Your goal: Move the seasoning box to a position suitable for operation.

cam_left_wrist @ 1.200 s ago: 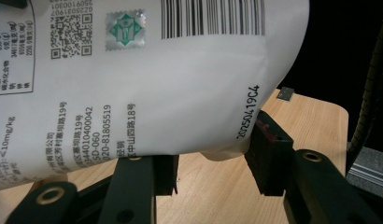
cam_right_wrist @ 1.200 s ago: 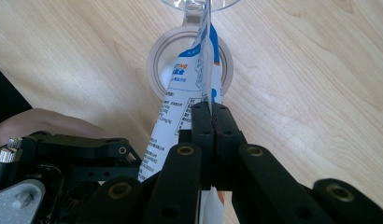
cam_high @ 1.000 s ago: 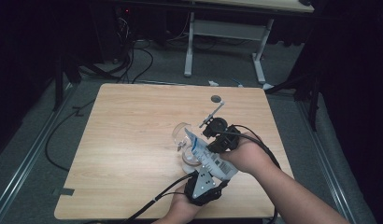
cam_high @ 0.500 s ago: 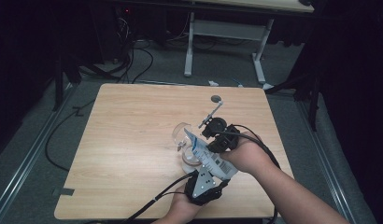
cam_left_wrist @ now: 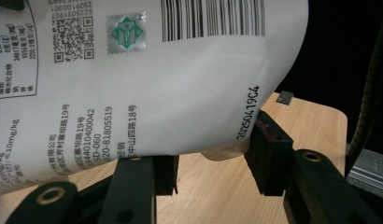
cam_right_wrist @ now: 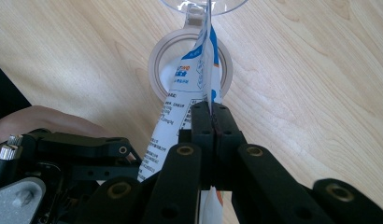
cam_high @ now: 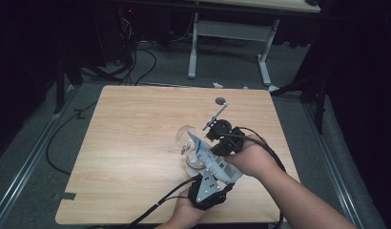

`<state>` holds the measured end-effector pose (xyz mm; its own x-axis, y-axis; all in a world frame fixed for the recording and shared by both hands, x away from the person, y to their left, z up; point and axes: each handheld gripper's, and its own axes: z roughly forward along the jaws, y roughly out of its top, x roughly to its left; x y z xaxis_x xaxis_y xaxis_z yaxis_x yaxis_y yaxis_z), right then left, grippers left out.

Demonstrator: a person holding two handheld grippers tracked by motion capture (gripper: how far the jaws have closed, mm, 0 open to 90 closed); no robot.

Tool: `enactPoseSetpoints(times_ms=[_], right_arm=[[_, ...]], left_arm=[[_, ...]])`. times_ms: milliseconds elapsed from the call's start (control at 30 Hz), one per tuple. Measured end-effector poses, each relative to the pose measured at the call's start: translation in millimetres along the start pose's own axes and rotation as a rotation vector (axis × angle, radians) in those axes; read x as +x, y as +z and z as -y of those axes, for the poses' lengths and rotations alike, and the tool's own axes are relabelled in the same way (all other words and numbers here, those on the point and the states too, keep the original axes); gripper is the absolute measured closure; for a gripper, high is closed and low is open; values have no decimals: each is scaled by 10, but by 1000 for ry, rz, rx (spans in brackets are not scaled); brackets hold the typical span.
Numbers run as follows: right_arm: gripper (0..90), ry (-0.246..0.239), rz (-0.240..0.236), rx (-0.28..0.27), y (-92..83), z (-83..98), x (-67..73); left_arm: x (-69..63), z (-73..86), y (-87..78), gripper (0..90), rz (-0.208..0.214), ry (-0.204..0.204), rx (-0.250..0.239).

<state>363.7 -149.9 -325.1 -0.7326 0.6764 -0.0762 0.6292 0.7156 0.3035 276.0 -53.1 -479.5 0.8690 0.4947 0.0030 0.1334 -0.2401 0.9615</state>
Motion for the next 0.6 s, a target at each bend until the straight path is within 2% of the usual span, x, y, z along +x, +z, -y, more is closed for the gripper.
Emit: enactPoseSetpoints(times_ms=[600], right_arm=[[899,9,-2,-1,1,-5,0]], left_arm=[[-7,-15,0,589,3,-8,-7]])
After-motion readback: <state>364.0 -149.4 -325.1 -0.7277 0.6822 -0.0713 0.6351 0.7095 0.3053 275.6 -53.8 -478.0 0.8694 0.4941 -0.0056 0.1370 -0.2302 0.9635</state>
